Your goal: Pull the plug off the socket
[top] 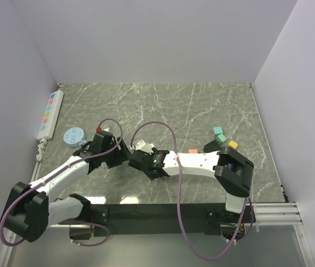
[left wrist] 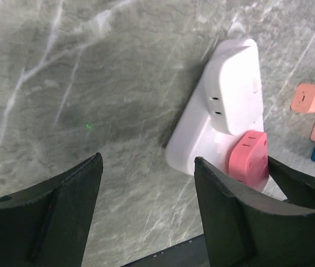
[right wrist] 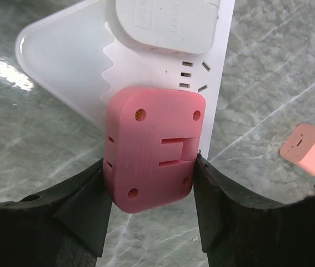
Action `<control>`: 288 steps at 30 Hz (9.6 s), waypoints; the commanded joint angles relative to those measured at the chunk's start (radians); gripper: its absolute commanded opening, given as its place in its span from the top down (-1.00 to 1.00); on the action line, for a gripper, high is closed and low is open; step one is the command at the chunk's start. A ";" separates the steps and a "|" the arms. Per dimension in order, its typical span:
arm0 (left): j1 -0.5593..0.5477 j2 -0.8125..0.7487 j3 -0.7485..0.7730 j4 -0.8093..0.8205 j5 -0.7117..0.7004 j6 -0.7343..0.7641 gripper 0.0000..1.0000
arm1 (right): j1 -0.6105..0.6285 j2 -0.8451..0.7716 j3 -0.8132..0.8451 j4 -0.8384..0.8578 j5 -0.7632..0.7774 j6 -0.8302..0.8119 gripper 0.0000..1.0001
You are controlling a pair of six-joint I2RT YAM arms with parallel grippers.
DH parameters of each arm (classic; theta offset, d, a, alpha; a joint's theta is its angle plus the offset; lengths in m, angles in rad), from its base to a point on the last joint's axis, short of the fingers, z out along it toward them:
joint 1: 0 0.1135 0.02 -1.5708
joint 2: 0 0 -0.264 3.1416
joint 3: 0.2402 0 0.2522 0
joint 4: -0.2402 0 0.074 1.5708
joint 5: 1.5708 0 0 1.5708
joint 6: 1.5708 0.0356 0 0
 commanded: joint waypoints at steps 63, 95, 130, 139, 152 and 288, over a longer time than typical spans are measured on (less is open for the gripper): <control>-0.026 0.157 -0.050 0.247 0.158 -0.033 -0.44 | -0.256 0.025 0.165 -0.108 -0.436 0.252 1.00; -0.144 0.014 -0.143 0.294 -0.055 -0.397 -0.48 | -0.319 -0.074 -0.062 0.336 -0.749 0.887 1.00; -0.170 0.039 -0.069 0.185 -0.372 -0.254 0.99 | -0.354 -0.124 0.100 0.050 -0.869 0.567 1.00; -0.170 -0.004 -0.077 0.156 -0.412 -0.227 0.99 | -0.500 -0.241 0.055 0.104 -0.946 0.501 1.00; -0.170 -0.003 -0.072 0.170 -0.403 -0.224 0.99 | -0.581 -0.278 0.074 -0.013 -0.770 0.449 1.00; -0.178 0.039 -0.061 0.294 -0.188 -0.096 0.13 | -0.586 0.115 -0.110 0.808 -1.069 0.657 0.98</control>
